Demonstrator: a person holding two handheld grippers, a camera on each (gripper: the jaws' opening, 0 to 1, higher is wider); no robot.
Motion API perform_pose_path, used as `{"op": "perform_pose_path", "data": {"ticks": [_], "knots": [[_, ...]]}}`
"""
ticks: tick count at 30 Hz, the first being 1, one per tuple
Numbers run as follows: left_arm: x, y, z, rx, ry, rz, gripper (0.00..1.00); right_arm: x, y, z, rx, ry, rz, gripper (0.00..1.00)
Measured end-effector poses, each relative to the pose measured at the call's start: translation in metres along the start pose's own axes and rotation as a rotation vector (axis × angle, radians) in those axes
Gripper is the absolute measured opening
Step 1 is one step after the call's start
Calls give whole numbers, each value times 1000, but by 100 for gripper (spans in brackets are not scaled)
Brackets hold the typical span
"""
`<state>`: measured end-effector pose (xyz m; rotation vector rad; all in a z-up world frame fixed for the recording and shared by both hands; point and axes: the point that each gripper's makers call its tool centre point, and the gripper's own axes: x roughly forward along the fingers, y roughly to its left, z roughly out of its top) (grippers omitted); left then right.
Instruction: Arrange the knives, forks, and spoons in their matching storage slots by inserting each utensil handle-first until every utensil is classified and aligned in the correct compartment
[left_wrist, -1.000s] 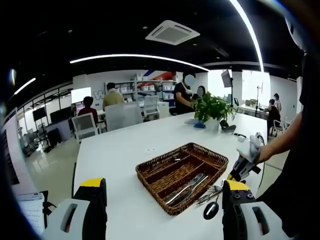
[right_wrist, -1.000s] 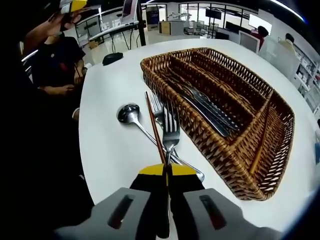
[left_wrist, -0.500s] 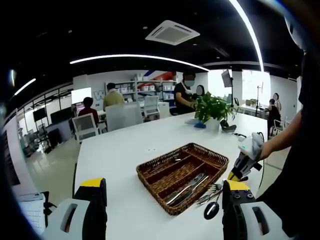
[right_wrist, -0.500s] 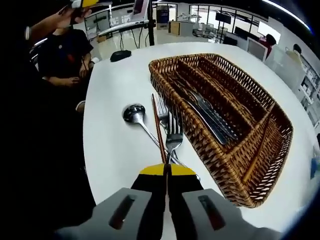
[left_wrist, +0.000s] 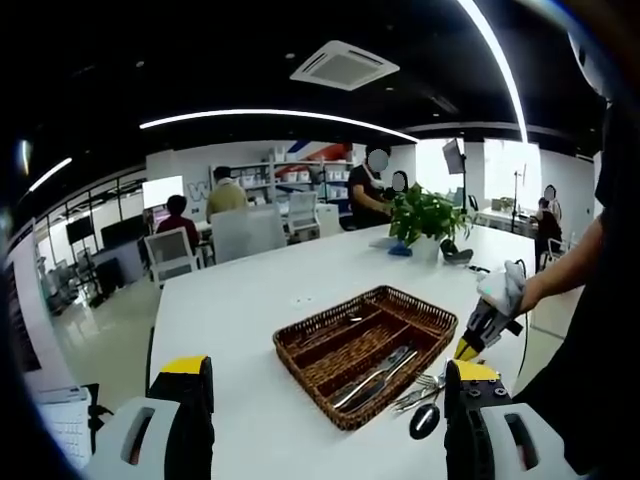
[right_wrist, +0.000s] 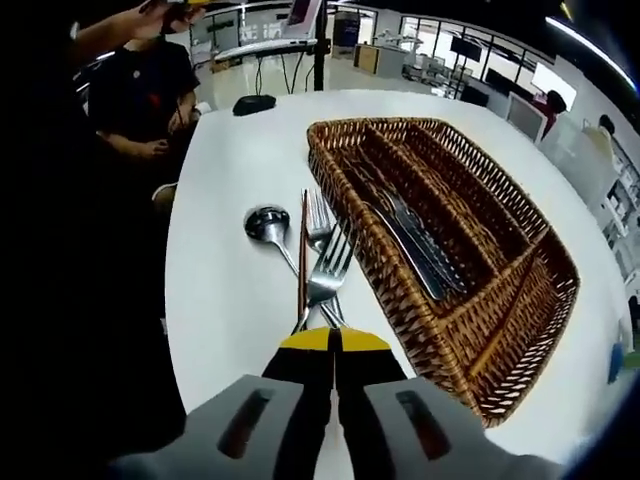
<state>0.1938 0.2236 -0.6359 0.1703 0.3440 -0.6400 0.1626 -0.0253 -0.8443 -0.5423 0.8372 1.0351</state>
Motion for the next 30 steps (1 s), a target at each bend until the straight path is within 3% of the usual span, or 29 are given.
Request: {"op": "perform_pose_path", "data": {"ticks": [2, 5, 8, 12, 15, 19, 22, 30], "knots": [[0, 1, 0, 0, -5, 0, 100, -2, 9, 8, 46, -47, 40, 0], [-1, 2, -2, -4, -4, 4, 100, -3, 26, -1, 110, -12, 85, 0], [-2, 1, -4, -8, -1, 6, 100, 0, 32, -13, 138, 9, 84, 1], [-1, 0, -5, -8, 1, 4, 100, 4, 34, -23, 213, 42, 85, 12], [-1, -1, -4, -9, -2, 1, 100, 7, 34, -24, 196, 47, 71, 7], [0, -3, -3, -8, -3, -3, 100, 13, 35, -24, 193, 52, 58, 8], [-1, -4, -4, -8, -2, -3, 100, 19, 32, -26, 175, 67, 12, 6], [-5, -4, -5, -9, 2, 3, 100, 23, 28, -15, 196, 24, -49, 14]]}}
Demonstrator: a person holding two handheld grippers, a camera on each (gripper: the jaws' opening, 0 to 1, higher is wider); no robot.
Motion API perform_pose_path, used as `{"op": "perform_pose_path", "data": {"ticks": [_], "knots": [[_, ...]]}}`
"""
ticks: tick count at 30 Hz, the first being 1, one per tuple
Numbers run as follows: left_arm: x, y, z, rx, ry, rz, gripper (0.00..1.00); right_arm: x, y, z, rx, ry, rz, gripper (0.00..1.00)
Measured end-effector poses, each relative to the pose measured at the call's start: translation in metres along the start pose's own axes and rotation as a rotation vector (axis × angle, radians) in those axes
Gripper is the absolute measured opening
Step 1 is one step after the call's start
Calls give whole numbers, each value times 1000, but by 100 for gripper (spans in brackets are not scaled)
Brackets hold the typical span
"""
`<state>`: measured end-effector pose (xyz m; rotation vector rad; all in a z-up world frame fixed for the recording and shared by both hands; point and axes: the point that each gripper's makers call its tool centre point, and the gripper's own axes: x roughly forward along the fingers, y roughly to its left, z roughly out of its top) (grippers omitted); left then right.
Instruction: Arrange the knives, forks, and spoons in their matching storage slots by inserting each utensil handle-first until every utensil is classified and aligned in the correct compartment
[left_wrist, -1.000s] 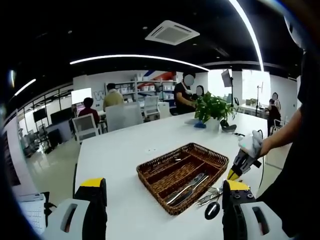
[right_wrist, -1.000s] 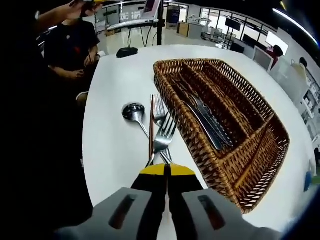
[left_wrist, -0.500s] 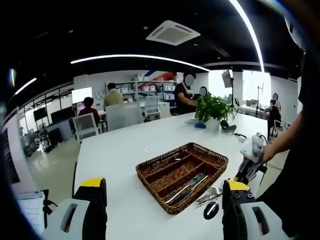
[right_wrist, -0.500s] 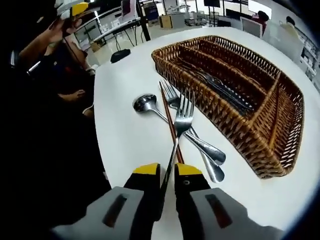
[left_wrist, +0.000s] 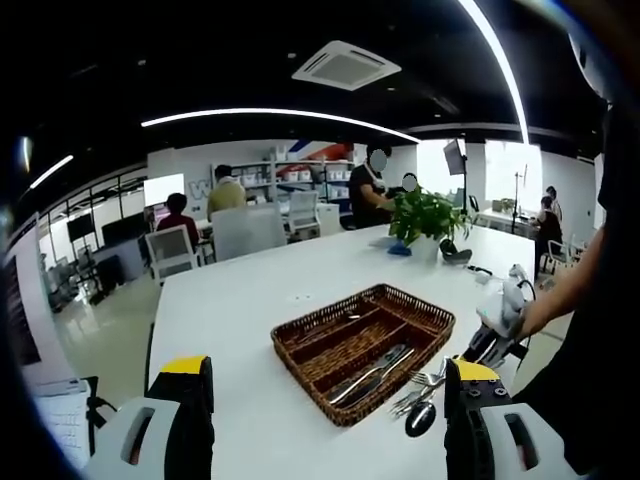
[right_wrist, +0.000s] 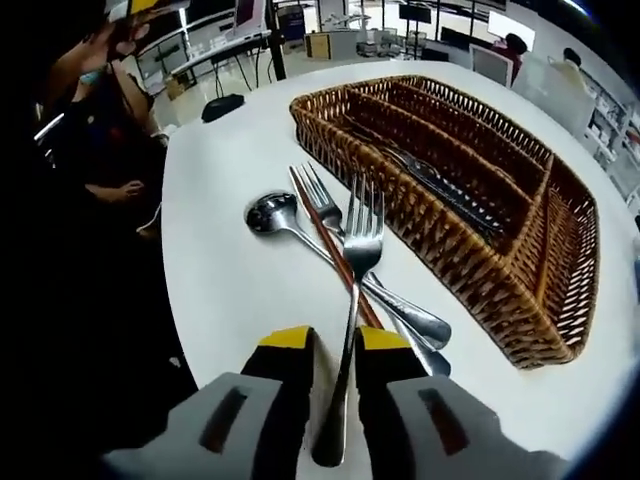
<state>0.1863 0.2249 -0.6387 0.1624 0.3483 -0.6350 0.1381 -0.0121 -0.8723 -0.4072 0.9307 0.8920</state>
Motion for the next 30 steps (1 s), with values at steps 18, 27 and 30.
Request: {"op": "perform_pose_path", "data": {"ticks": [18, 27, 30], "knots": [[-5, -4, 3, 6, -6, -2, 100, -14, -17, 3, -86, -84, -80, 0], [-5, -6, 3, 8, -10, -10, 100, -36, -24, 14, -171, -77, -44, 0], [-6, -6, 4, -2, -16, -14, 100, -40, -26, 16, -191, -71, -31, 0]]}}
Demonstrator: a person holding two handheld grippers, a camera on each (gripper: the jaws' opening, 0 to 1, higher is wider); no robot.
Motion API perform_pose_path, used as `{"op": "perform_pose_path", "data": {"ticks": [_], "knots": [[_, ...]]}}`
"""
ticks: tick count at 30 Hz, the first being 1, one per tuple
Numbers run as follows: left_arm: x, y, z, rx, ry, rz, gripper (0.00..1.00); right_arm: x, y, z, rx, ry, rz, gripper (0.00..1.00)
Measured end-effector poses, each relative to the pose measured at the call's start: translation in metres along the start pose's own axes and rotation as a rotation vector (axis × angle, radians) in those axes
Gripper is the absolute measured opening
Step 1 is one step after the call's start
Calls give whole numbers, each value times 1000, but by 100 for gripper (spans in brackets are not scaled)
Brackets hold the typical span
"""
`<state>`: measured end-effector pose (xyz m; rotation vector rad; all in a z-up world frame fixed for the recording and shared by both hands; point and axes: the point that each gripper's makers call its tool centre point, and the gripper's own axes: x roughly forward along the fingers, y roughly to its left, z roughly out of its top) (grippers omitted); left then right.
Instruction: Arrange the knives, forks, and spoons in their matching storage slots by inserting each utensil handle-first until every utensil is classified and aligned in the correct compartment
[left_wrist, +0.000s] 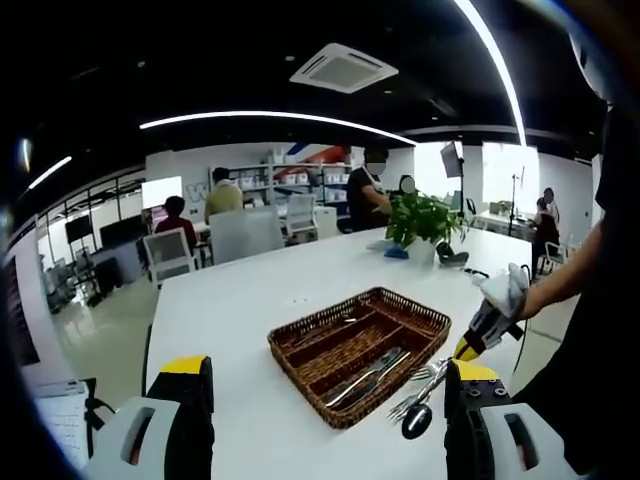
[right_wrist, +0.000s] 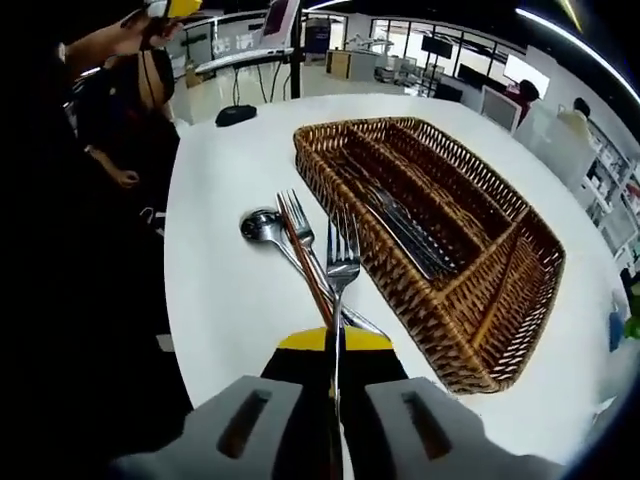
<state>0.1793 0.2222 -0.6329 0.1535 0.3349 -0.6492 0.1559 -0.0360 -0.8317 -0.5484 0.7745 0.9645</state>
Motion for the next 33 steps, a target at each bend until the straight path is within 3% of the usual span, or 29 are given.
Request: {"op": "perform_pose_path", "data": {"ticks": [6, 8, 11, 19, 30, 33], "knots": [[-2, 1, 1, 3, 0, 1, 100, -11, -3, 6, -26, -6, 17, 0], [-2, 1, 1, 6, 2, 0, 100, -17, 1, 14, -92, -37, 50, 0], [-2, 1, 2, 6, -1, 0, 100, -18, 6, 12, -108, -5, 65, 0], [-3, 1, 2, 6, -3, -2, 100, -19, 13, 24, -137, -14, 99, 0], [-7, 4, -3, -7, 7, 3, 100, -53, -5, 70, -241, -61, 116, 0], [-6, 0, -7, -18, 34, -14, 100, -68, -13, 88, -264, -82, 111, 0]]}}
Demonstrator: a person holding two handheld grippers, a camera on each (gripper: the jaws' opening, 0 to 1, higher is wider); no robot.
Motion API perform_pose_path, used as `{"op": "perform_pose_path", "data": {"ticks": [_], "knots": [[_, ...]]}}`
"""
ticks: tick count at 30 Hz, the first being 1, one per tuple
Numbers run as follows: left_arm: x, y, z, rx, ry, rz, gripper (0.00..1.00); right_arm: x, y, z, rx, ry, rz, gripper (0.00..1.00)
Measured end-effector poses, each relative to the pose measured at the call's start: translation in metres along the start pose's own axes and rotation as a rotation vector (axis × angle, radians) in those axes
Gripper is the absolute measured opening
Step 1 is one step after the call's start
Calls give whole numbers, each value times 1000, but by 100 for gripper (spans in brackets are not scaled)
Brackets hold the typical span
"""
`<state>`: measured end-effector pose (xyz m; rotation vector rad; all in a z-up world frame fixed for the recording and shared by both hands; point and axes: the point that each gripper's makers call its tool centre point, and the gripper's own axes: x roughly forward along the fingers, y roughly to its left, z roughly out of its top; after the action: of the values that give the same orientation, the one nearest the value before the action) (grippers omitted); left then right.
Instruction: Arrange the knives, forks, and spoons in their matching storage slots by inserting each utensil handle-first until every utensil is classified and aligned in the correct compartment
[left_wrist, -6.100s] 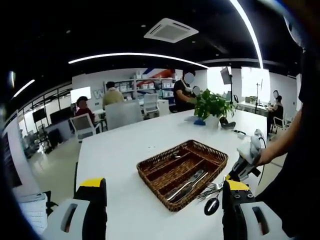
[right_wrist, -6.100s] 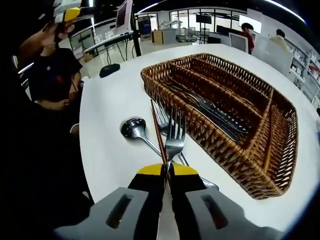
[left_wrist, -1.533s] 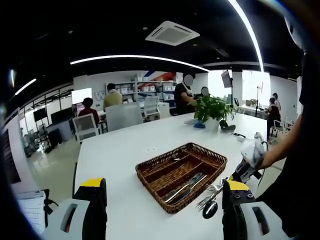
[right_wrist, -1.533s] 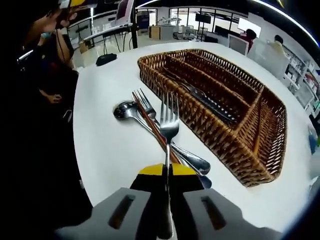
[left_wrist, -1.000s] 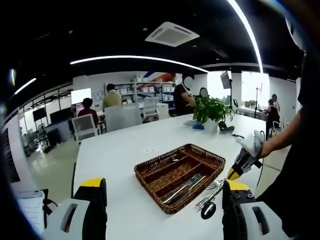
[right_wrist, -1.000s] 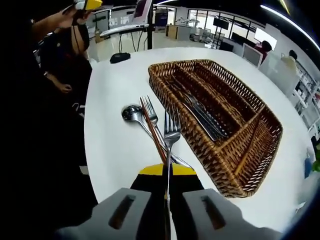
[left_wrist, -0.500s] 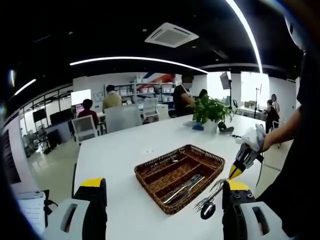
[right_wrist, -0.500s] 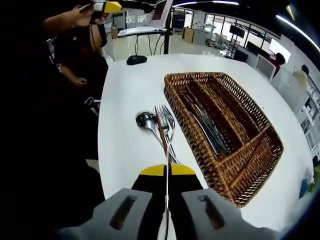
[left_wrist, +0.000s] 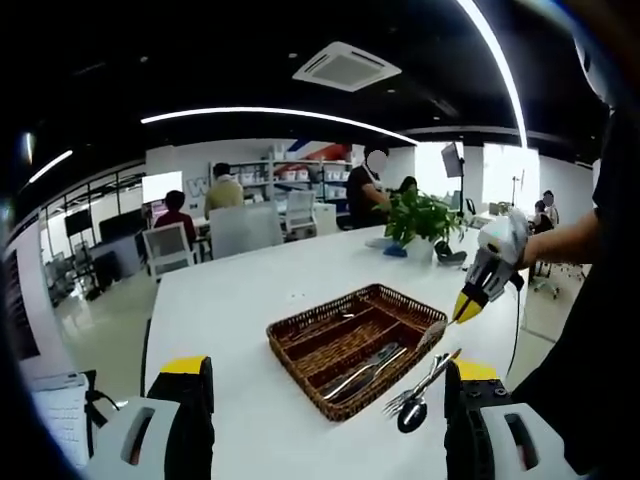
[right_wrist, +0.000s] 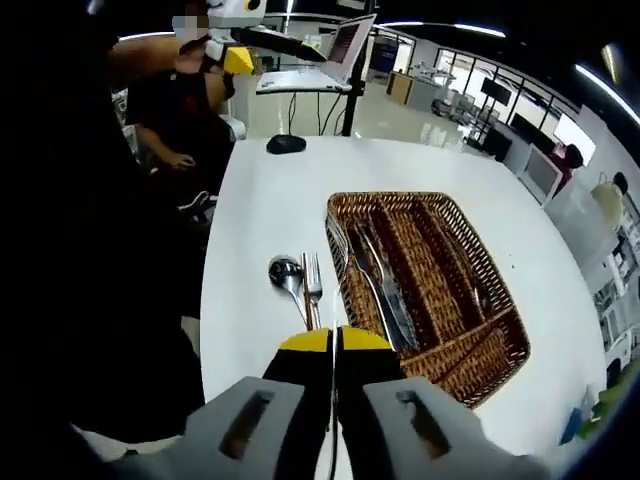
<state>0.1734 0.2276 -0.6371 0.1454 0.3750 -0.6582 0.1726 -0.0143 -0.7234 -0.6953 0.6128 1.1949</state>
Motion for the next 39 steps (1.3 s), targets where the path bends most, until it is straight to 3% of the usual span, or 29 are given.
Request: {"op": "perform_pose_path", "data": {"ticks": [5, 14, 24, 39], "knots": [[2, -2, -1, 16, 4, -1, 100, -20, -13, 24, -49, -28, -23, 0], [3, -1, 0, 10, 0, 4, 100, -33, -17, 47, -117, -41, -15, 0], [5, 1, -1, 8, 1, 10, 100, -29, -20, 55, -152, -46, -5, 0], [9, 6, -1, 6, 0, 15, 100, -13, -53, 64, -168, -54, -17, 0]]}}
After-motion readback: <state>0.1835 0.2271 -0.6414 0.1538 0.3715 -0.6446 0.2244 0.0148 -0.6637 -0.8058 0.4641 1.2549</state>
